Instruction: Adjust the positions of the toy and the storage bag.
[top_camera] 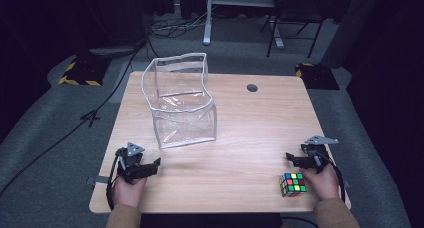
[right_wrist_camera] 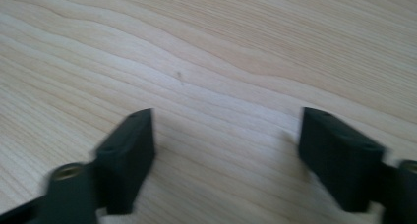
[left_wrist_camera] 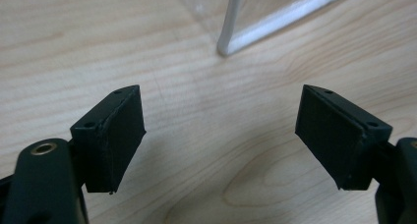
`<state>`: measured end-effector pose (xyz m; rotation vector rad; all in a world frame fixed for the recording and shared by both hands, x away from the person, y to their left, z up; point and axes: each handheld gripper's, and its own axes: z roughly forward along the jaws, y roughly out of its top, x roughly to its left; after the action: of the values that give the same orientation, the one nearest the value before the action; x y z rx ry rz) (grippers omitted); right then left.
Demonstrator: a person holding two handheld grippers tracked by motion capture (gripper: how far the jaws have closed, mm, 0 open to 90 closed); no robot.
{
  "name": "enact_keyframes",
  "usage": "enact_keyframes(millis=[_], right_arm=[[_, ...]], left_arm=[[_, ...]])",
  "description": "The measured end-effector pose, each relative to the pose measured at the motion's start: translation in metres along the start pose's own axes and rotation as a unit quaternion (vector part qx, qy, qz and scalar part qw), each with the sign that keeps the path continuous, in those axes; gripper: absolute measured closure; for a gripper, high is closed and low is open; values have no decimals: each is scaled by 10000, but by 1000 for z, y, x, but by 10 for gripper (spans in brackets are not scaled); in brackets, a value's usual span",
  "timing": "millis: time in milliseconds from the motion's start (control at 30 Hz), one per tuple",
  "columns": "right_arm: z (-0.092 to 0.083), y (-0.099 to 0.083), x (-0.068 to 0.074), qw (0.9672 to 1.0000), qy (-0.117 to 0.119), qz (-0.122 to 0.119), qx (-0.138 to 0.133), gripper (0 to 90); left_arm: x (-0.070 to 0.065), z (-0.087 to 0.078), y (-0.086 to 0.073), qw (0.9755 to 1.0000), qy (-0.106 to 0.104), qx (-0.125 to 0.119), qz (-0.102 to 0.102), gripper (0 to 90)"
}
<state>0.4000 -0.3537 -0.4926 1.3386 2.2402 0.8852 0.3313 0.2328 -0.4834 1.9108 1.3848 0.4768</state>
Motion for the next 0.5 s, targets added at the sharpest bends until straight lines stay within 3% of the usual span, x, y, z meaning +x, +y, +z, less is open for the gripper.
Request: enact_keyframes(millis=[33,67,100,133,300,333,500], right_arm=[[-3,2,0,9999,-69,64,100,465],[-6,5,2,9992,-302,119,246,471],[-6,5,2,9992,-302,119,246,471],[-12,7,7,9987,-467,-36,189,517],[-34,15,22,9985,-418,-324,-133,557],[-45,21,29,9986,-320,-348,-247,583],[-59,31,40,9988,-3,-260,-408,587]], left_arm=[[0,0,0,10000,0,0,0,193],[-1,-7,6,9998,-117,-149,-23,206],[-1,-7,6,9998,-117,-149,-23,223],[-4,-11,12,9997,-132,-203,42,231],[-10,-12,25,9992,-73,-329,192,240],[-11,-12,30,9987,-158,-418,259,243],[-12,-13,37,9975,-94,-486,502,324]])
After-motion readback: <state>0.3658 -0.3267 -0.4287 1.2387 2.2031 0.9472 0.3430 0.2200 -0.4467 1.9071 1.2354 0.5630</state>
